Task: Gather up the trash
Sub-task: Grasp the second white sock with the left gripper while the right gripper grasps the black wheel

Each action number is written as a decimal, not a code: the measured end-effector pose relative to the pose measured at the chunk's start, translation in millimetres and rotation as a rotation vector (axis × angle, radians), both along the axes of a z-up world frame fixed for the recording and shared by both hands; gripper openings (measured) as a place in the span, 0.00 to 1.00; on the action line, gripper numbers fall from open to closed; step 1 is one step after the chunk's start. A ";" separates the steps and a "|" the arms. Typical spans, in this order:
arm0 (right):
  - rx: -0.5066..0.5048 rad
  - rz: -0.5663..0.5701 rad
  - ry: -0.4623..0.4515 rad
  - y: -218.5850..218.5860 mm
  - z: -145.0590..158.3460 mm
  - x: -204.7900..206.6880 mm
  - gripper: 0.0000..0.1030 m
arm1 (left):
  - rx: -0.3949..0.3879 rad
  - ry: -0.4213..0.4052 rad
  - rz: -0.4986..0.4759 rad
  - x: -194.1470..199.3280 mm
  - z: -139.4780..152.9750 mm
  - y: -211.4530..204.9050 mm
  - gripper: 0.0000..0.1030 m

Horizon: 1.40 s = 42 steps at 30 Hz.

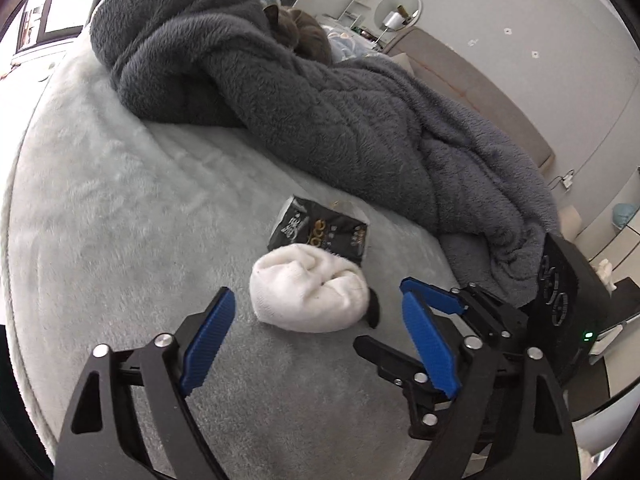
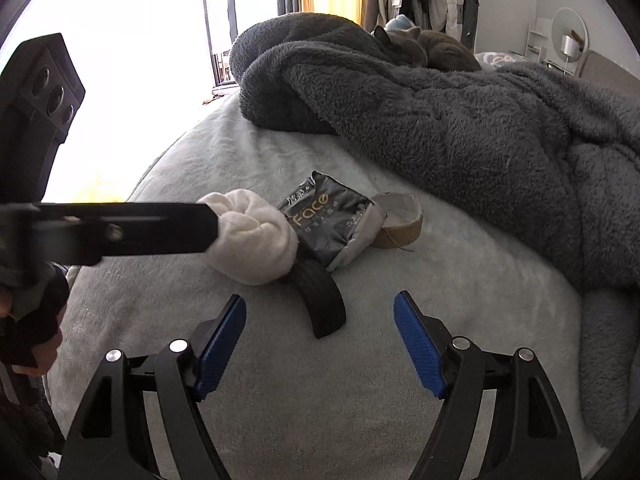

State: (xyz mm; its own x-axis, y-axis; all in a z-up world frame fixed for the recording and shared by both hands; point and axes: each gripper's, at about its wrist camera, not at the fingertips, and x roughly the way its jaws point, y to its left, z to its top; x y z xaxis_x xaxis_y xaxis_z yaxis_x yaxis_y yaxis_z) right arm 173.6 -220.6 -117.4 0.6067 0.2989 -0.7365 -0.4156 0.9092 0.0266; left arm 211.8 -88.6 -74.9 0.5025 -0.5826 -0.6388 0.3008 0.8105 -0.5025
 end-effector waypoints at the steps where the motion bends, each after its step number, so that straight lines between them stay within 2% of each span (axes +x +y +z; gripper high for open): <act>1: 0.010 -0.001 0.006 -0.9 -0.9 1.0 0.75 | 0.005 0.006 0.001 1.1 -2.3 -1.5 0.78; 3: 0.046 -0.005 0.025 -3.6 -2.5 3.8 0.75 | -0.002 0.022 -0.004 3.5 -6.8 -3.8 0.75; 6: 0.082 -0.019 0.047 -6.5 -4.6 7.1 0.75 | -0.013 0.040 -0.013 5.7 -12.4 -6.6 0.61; 10: 0.070 -0.017 0.047 -2.4 -5.2 8.7 0.75 | -0.007 0.018 -0.022 3.7 -10.6 -4.6 0.48; 13: 0.046 -0.009 0.042 1.8 -5.2 8.6 0.73 | -0.004 -0.008 -0.033 1.2 -5.2 -0.7 0.43; 17: 0.047 -0.016 0.046 2.4 -4.9 11.8 0.63 | 0.016 -0.052 -0.032 -3.6 6.0 3.4 0.42; 20: 0.043 -0.026 0.048 3.4 -4.9 14.5 0.60 | 0.005 -0.061 -0.032 -5.6 9.5 8.0 0.42; 25: 0.034 -0.044 0.076 7.0 -6.5 21.0 0.45 | 0.024 -0.072 -0.026 -8.2 13.4 19.6 0.42; 30: 0.012 -0.045 0.097 12.8 -7.4 22.6 0.36 | 0.031 -0.088 -0.013 -8.5 19.7 33.1 0.42; 32: 0.005 -0.045 0.102 15.3 -5.6 22.5 0.29 | 0.033 -0.094 -0.008 -9.3 22.2 38.1 0.42; 33: 0.005 -0.043 0.107 16.4 -4.4 22.5 0.20 | 0.037 -0.097 -0.006 -9.6 23.3 40.8 0.42; 42: 0.019 -0.011 0.097 38.4 10.3 20.2 0.19 | 0.091 -0.112 0.023 -15.8 26.9 66.6 0.42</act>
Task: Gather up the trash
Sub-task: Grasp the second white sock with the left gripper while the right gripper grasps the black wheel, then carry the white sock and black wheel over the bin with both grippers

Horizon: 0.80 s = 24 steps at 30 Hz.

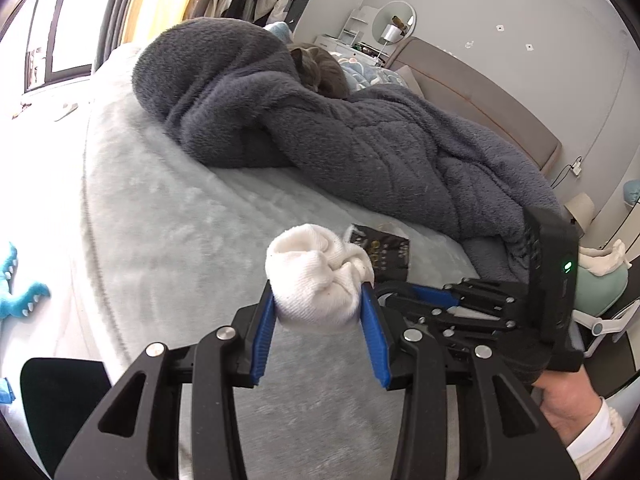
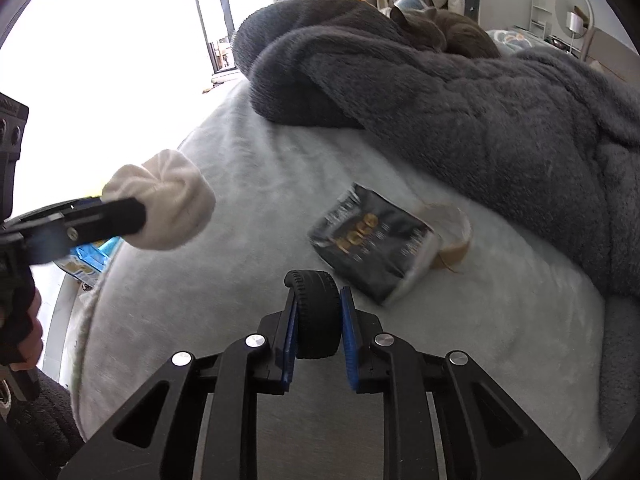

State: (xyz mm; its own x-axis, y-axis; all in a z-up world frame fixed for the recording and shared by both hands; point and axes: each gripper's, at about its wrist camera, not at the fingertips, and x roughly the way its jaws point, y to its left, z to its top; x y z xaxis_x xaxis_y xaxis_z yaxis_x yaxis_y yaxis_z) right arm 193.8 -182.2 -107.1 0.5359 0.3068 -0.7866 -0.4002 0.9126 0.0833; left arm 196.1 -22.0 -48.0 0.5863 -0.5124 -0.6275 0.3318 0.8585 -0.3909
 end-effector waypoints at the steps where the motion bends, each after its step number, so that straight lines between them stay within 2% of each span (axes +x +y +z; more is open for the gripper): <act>1: 0.003 0.003 -0.004 3.3 1.9 0.6 0.19 | 0.008 0.000 0.004 -0.5 -0.1 3.0 0.42; 13: 0.024 0.023 -0.038 44.5 15.8 6.1 0.19 | 0.110 -0.008 0.038 -11.9 -0.2 40.6 0.42; 24: 0.060 0.042 -0.081 92.1 30.8 10.1 0.19 | 0.159 0.017 0.070 -23.4 -6.7 81.7 0.43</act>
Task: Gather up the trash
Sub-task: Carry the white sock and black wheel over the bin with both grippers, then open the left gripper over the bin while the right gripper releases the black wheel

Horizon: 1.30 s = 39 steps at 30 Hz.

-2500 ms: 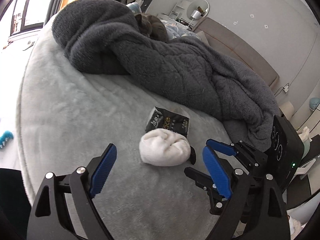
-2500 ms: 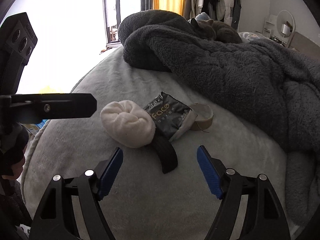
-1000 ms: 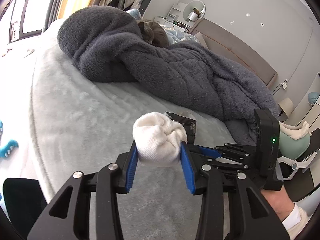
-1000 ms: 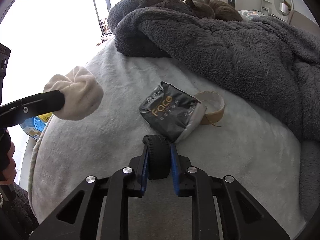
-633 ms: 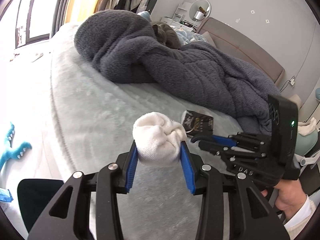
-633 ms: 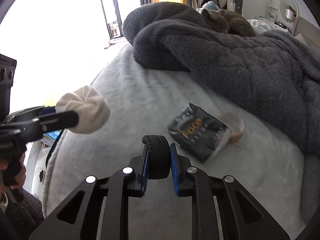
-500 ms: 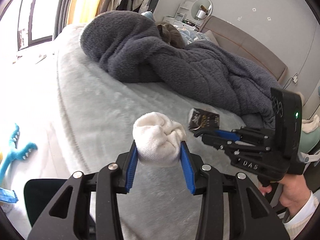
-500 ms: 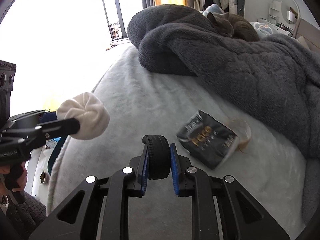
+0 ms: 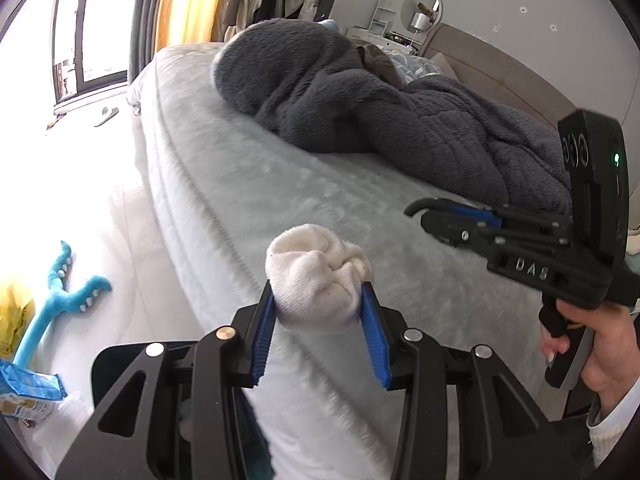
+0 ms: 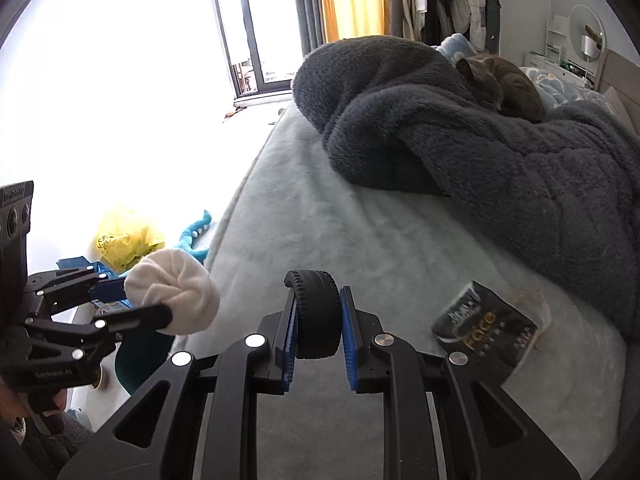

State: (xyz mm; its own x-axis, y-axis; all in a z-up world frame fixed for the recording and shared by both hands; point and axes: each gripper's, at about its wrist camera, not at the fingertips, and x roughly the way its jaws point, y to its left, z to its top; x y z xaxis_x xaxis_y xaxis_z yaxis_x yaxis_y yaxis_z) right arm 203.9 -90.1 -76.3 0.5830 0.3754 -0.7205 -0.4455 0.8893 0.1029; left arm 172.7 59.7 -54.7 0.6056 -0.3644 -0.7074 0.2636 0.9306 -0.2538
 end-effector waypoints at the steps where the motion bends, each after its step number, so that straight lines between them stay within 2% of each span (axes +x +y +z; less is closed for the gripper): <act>1: 0.000 0.006 -0.001 5.3 0.2 1.2 0.19 | 0.004 0.004 0.003 -0.8 -1.0 4.5 0.43; 23: 0.035 0.167 0.008 124.1 -0.4 -5.0 0.19 | 0.045 0.165 0.123 -16.9 -46.8 97.3 0.43; 39: 0.021 0.293 0.046 202.4 -16.6 -21.0 0.19 | 0.051 0.350 0.182 -33.7 -101.0 154.9 0.45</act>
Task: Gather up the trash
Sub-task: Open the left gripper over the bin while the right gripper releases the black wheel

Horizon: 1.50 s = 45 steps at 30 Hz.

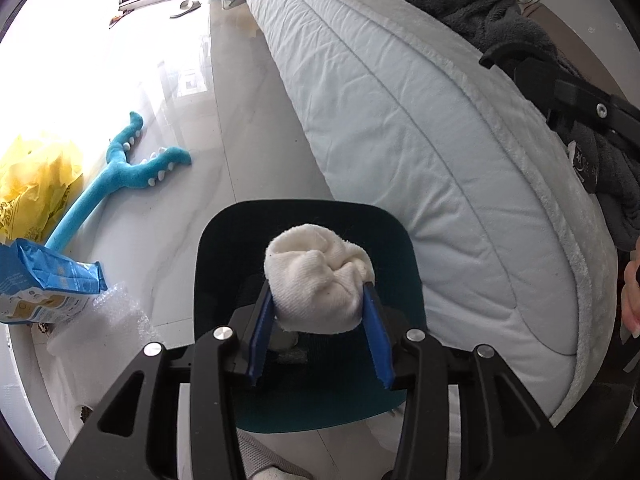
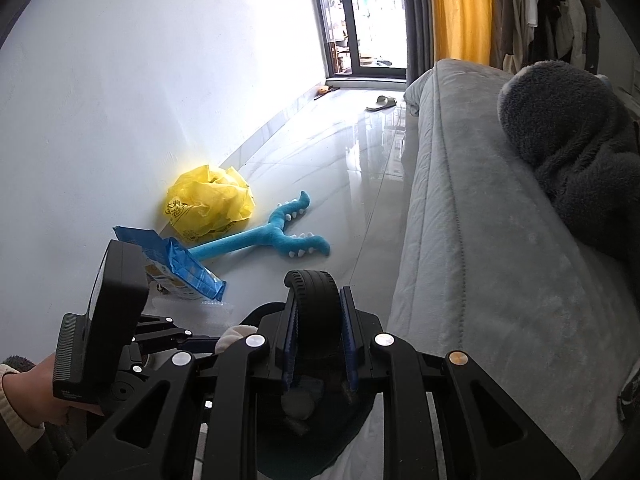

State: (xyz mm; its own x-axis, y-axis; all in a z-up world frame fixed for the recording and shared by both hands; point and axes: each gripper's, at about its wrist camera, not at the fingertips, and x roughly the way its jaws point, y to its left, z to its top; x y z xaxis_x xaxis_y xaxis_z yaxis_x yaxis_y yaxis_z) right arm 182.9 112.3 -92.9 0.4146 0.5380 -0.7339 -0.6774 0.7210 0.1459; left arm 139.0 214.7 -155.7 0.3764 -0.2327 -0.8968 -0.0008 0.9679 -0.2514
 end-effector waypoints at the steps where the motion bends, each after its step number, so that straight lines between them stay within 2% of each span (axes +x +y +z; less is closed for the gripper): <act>1: -0.002 0.007 0.002 3.9 -1.1 -0.6 0.19 | -0.001 0.012 0.003 -0.7 -3.2 2.7 0.46; 5: -0.010 0.025 0.012 15.3 -5.4 -3.0 0.19 | -0.004 0.050 0.003 -5.6 -14.3 12.8 0.49; 10: -0.022 0.043 0.033 29.4 -15.5 -2.6 0.19 | -0.005 0.072 0.001 -12.0 -18.8 22.9 0.63; 19: -0.073 0.072 0.083 54.5 -42.1 -5.8 0.19 | -0.006 0.043 0.038 -20.5 -12.3 48.9 0.68; 32: -0.180 0.080 0.193 75.3 -90.5 -6.9 0.19 | 0.001 -0.102 0.105 -25.8 25.0 70.4 0.69; 45: -0.249 0.107 0.268 91.0 -127.9 -13.9 0.20 | -0.017 -0.300 0.158 -34.9 72.4 81.7 0.69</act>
